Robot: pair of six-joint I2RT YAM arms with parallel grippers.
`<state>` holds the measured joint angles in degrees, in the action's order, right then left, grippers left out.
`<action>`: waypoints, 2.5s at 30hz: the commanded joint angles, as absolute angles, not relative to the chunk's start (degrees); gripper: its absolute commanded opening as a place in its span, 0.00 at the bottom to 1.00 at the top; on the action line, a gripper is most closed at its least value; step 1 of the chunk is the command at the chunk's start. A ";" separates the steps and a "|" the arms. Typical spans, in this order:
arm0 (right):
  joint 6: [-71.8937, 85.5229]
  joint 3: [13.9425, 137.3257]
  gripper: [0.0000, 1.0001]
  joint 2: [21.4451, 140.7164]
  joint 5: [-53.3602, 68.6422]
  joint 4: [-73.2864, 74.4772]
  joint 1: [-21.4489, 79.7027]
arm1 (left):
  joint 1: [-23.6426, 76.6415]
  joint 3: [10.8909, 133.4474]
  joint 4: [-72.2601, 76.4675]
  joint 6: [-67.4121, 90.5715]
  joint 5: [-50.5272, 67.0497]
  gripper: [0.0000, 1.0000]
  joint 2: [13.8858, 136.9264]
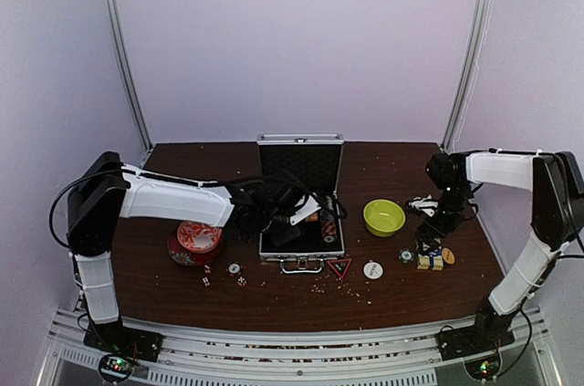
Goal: Pack up texas hold em set
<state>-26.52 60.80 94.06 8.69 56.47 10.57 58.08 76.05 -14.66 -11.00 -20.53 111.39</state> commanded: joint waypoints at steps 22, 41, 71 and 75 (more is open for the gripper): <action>-29.41 57.12 1.00 95.13 14.09 54.96 17.40 | 60.03 73.91 -11.68 -7.39 -18.14 0.54 108.62; -22.49 60.25 1.00 98.78 18.02 51.88 19.52 | 60.21 73.72 -11.33 -7.95 -13.01 0.54 108.43; -21.90 54.56 0.96 92.78 1.56 54.20 23.31 | 60.25 74.64 -12.83 -8.41 -14.79 0.54 109.08; -21.63 54.58 0.94 93.86 2.60 53.62 23.04 | 60.29 74.21 -12.83 -8.26 -14.85 0.54 109.07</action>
